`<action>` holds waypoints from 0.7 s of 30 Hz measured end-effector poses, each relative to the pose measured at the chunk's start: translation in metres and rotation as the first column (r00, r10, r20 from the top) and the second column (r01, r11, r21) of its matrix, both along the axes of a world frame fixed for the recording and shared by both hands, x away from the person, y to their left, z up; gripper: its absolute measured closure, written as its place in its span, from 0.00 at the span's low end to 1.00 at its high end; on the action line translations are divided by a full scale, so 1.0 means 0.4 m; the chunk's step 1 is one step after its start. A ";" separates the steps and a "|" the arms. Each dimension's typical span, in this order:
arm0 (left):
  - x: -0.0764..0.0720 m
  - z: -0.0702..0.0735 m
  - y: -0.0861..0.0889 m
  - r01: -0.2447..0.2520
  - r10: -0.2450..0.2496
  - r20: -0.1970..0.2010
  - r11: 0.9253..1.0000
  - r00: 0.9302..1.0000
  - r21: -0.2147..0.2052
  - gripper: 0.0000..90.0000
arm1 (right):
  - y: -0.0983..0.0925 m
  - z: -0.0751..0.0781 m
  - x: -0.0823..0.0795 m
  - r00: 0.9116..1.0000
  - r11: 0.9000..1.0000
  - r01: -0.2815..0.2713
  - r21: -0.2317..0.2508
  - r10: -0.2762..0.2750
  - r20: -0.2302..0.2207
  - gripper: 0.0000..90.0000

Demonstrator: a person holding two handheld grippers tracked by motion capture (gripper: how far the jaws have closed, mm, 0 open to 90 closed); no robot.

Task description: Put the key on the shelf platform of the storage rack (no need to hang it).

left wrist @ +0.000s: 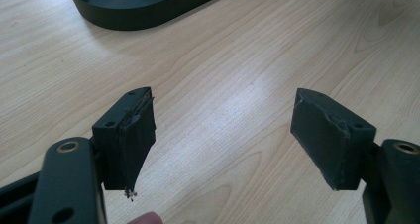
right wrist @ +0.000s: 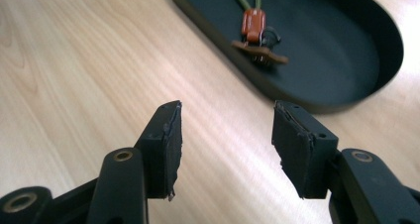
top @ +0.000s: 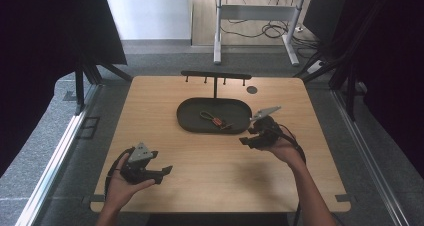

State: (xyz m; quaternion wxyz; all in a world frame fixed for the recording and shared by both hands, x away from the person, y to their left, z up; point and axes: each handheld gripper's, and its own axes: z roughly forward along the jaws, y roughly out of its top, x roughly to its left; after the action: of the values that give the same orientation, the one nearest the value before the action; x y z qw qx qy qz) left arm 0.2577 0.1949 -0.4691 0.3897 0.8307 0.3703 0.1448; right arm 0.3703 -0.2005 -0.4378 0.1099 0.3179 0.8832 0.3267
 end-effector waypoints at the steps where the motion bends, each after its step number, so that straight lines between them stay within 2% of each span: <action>1: -0.001 0.001 0.000 0.001 -0.001 0.000 1.000 1.000 0.001 0.28 | -0.009 -0.007 -0.012 1.000 1.000 0.007 0.005 -0.007 0.000 0.51; 6: -0.001 0.001 -0.002 0.000 0.000 0.000 1.000 1.000 0.002 0.28 | -0.056 -0.047 -0.071 0.999 0.999 0.033 0.036 -0.033 0.007 0.51; 13: -0.003 0.003 -0.002 -0.001 0.001 0.004 1.000 1.000 0.003 0.28 | -0.103 -0.101 -0.127 0.998 0.996 0.064 0.055 -0.064 0.000 0.51; 14: -0.003 0.003 -0.002 -0.002 0.002 0.005 1.000 1.000 0.004 0.28 | -0.111 -0.119 -0.138 0.998 0.996 0.067 0.063 -0.067 -0.004 0.51; 17: -0.004 0.002 -0.005 -0.002 0.002 0.005 1.000 1.000 0.004 0.28 | -0.114 -0.127 -0.139 0.998 0.997 0.064 0.040 -0.064 -0.007 0.51; 21: -0.005 0.004 -0.006 0.001 -0.001 0.006 1.000 1.000 0.004 0.28 | -0.119 -0.128 -0.143 0.997 0.995 0.077 0.057 -0.077 0.006 0.50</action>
State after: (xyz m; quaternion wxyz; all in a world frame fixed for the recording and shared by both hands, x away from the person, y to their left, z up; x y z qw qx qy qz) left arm 0.2559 0.1924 -0.4676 0.3893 0.8311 0.3685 0.1479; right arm 0.3132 -0.2481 -0.4891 0.1169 0.3534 0.8603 0.3483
